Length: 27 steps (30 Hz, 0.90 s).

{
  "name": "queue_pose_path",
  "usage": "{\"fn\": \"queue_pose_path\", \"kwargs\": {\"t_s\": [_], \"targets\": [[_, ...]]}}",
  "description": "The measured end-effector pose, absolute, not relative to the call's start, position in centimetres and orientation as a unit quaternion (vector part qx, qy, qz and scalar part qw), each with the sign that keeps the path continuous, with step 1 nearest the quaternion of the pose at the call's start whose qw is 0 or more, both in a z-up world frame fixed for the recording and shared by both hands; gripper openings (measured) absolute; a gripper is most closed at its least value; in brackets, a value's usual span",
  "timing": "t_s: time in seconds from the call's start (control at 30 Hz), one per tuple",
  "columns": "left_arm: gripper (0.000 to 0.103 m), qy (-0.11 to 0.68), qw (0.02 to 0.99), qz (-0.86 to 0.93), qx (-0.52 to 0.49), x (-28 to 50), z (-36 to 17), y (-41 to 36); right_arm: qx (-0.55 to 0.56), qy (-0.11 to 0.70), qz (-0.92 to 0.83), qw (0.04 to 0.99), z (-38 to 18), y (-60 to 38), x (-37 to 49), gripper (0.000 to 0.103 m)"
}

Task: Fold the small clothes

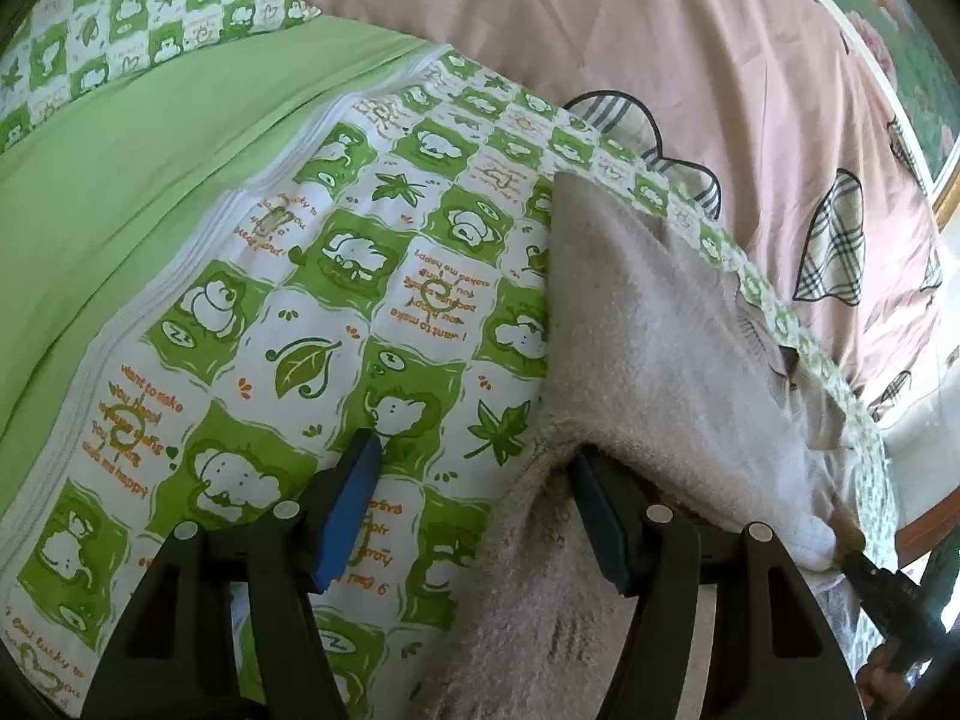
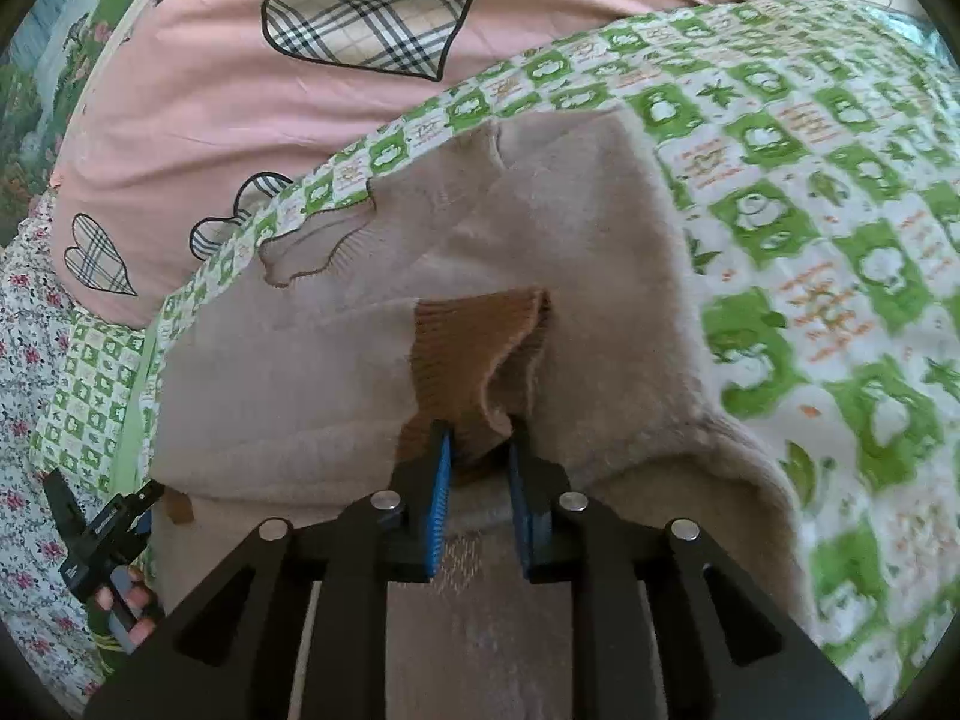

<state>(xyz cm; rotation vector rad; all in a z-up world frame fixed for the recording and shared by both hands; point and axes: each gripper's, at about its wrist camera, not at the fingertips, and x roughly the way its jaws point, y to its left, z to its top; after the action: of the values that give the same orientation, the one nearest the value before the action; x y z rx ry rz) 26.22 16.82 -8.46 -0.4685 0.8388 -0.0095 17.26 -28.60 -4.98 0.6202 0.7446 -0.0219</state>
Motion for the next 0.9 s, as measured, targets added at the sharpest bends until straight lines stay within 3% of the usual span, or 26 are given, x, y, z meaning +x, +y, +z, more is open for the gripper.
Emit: {"fn": "queue_pose_path", "kwargs": {"t_s": [0.1, 0.17, 0.23, 0.5, 0.9], "targets": [[0.062, 0.415, 0.883, -0.011, -0.216, 24.7, -7.5, 16.5, 0.29, 0.353, 0.0, 0.89, -3.7, -28.9, 15.1, 0.026], [0.062, 0.418, 0.88, -0.028, -0.222, 23.0, -7.2, 16.5, 0.283, 0.349, 0.002, 0.893, -3.1, -29.0, 13.7, 0.04], [0.063, 0.426, 0.876, -0.046, -0.219, 20.7, -6.8, 16.2, 0.275, 0.346, 0.01, 0.897, -2.6, -29.2, 11.8, 0.044], [0.069, 0.467, 0.857, -0.083, -0.2, 9.9, -7.0, 16.0, 0.266, 0.355, 0.077, 0.893, -3.1, -28.7, 4.1, 0.045], [0.066, 0.502, 0.831, -0.139, -0.195, -0.3, -8.7, 14.7, 0.29, 0.383, 0.114, 0.87, -7.0, -30.7, -7.7, 0.045]]}}
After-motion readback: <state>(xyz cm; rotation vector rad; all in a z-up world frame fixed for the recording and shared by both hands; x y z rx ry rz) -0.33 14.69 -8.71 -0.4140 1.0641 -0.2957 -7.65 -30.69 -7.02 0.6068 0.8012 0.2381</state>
